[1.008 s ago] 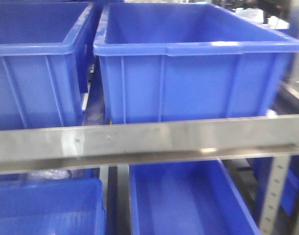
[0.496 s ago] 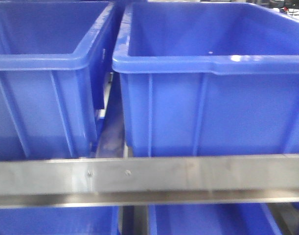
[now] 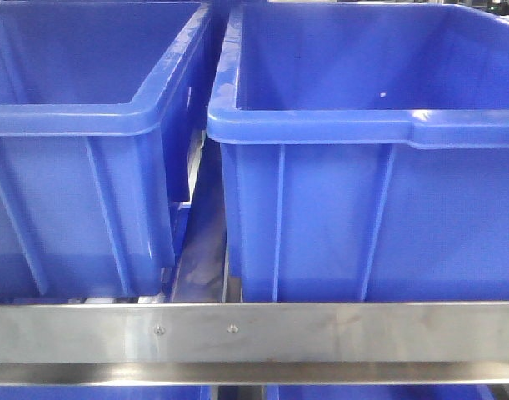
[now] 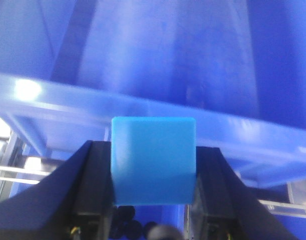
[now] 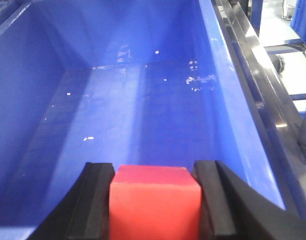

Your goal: Sort and place red and blue blocks on shelf

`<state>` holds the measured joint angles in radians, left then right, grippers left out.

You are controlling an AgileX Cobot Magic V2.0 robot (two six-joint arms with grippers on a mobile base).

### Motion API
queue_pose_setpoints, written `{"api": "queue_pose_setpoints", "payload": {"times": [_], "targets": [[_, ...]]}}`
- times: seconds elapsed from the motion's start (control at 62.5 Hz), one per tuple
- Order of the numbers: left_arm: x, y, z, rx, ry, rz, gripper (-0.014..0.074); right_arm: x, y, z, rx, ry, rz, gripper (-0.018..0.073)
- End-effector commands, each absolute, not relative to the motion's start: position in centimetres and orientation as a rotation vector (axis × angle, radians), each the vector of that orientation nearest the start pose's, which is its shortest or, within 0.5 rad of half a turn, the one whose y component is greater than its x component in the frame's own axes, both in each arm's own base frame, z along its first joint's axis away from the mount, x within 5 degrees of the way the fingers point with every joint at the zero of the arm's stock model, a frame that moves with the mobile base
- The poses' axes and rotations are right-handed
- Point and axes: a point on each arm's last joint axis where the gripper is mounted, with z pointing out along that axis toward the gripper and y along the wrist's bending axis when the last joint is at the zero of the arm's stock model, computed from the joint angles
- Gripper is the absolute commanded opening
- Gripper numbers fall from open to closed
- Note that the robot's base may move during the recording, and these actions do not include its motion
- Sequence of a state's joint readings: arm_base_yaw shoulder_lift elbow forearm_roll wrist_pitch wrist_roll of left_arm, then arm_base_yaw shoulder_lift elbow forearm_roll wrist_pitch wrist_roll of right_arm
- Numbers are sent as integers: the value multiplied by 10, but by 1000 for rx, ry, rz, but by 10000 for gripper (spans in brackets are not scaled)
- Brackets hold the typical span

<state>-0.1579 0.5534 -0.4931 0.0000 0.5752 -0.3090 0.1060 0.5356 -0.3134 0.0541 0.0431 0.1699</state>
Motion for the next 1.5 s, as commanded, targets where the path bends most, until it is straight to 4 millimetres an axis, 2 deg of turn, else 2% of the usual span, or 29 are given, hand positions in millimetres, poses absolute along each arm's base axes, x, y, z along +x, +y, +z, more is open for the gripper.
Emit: {"api": "queue_pose_setpoints", "payload": {"times": [0.0,1.487], "targets": [[110,-18,301,-162,2026,-306,123,119,12,290,94,1632,237,56],[110,-18,301,-162,2026,-306,123,119,12,290,94,1632,237,56]]}}
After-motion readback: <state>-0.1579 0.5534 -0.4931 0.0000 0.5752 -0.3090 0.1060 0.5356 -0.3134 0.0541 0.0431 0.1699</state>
